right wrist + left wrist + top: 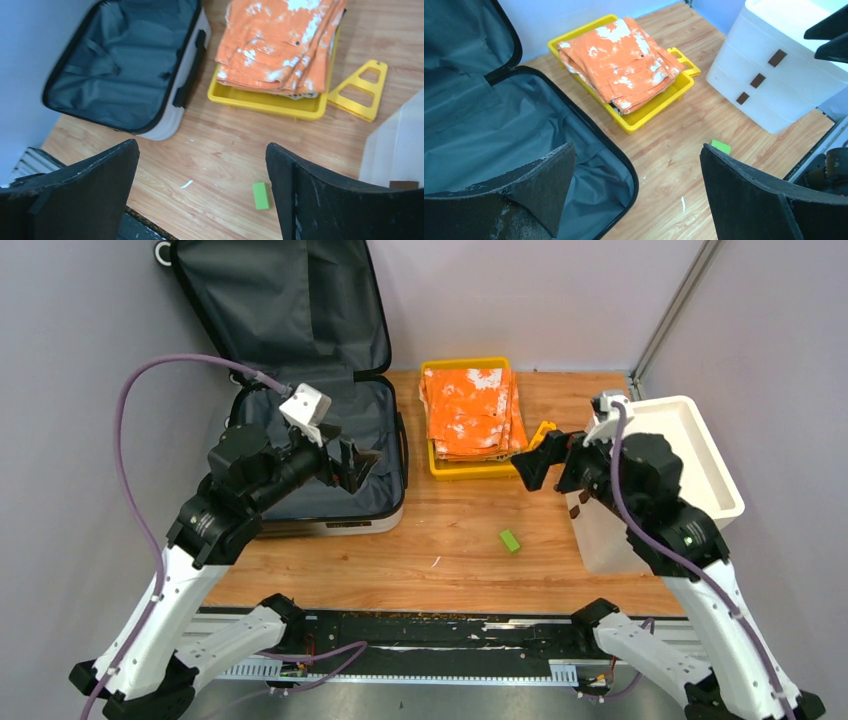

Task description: Open, take out, and arrange the luggage

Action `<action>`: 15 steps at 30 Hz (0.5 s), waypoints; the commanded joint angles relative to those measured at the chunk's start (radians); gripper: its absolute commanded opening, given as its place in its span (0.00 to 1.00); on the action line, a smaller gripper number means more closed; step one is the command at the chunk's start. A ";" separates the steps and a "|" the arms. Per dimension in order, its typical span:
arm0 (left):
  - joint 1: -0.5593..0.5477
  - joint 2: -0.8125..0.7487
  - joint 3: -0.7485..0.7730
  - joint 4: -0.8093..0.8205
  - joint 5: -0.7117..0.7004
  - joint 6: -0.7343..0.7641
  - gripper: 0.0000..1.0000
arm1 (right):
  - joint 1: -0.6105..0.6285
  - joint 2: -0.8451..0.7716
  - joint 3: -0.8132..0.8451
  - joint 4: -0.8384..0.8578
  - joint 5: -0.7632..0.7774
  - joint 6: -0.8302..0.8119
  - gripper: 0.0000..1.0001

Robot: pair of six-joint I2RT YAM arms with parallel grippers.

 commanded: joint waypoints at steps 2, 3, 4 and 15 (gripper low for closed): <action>-0.002 -0.129 -0.061 0.043 -0.005 -0.042 1.00 | -0.002 -0.122 -0.096 0.125 -0.049 0.111 1.00; -0.002 -0.164 -0.093 0.070 -0.014 -0.047 1.00 | -0.001 -0.138 -0.110 0.133 -0.044 0.133 1.00; -0.002 -0.178 -0.107 0.087 -0.019 -0.054 1.00 | -0.002 -0.146 -0.119 0.137 -0.041 0.151 1.00; -0.002 -0.214 -0.117 0.054 -0.014 -0.041 1.00 | -0.002 -0.177 -0.123 0.133 0.013 0.235 1.00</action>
